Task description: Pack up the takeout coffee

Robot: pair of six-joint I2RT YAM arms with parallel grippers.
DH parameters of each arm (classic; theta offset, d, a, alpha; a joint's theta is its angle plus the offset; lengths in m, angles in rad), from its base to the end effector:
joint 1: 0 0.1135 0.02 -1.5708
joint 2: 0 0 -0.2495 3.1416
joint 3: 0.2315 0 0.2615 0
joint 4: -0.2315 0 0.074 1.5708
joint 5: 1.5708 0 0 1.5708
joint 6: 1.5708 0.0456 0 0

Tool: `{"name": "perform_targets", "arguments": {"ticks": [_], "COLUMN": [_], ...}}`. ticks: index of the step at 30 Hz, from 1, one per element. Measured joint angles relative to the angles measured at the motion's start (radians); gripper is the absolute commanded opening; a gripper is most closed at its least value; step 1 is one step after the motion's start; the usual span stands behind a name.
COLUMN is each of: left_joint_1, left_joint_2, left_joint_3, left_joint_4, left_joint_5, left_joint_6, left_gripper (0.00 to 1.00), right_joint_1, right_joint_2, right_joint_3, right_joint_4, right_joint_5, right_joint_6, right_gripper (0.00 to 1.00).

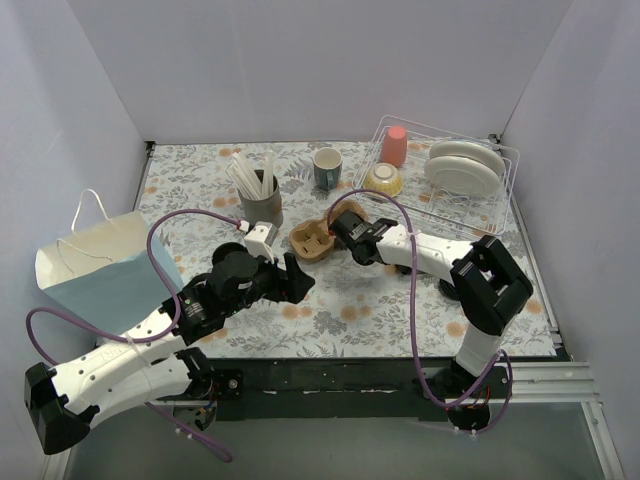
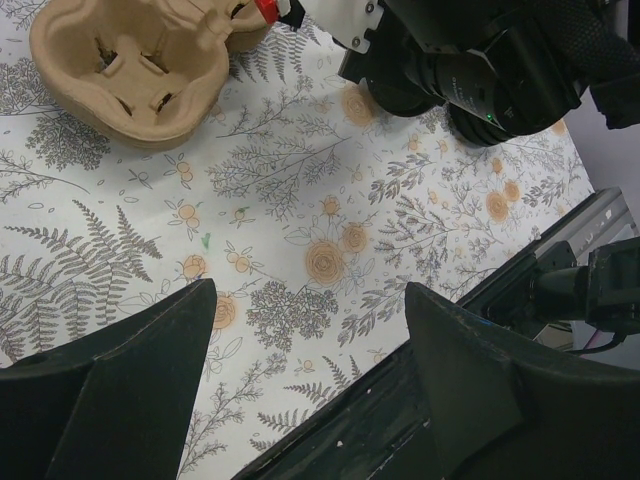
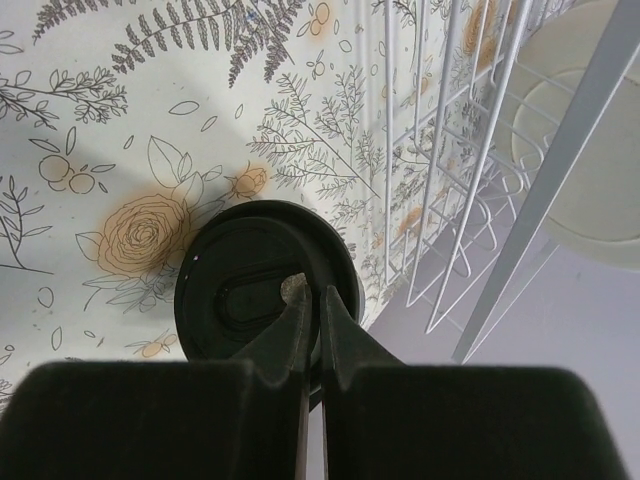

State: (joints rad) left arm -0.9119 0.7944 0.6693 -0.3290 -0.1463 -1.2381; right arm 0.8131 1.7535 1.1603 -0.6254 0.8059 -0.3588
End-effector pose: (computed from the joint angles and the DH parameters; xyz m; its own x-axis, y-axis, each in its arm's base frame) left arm 0.1352 -0.1637 0.2670 -0.7512 -0.5571 -0.3539 -0.0246 0.5595 -0.8285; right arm 0.2619 0.2290 0.1672 -0.4874 -0.8690 -0.0852 -0.5373 0.3754 -0.7552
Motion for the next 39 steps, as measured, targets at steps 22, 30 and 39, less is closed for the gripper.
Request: {"name": "perform_targets", "arguments": {"ticks": [22,30,39], "left_joint_1": [0.000,0.000,0.000], "left_joint_2": [-0.003,0.026,0.052], "left_joint_3": [0.000,0.000,0.001], "left_joint_4": [-0.003,-0.003,0.000], "left_joint_5": [0.000,0.002,0.006], "left_joint_6": [-0.001,-0.008,-0.011], "left_gripper": [0.76,0.77,0.77], "right_joint_1": [-0.268,-0.402,-0.455], "right_joint_2": [-0.524,-0.597,-0.619], "right_joint_3": [-0.241,-0.412,-0.482], "right_joint_4": [0.385,0.533,0.623], "right_joint_5": [-0.340,-0.494,-0.544], "right_joint_6": [0.421,0.567,0.653], "right_gripper": [0.01,0.01,0.01]}}
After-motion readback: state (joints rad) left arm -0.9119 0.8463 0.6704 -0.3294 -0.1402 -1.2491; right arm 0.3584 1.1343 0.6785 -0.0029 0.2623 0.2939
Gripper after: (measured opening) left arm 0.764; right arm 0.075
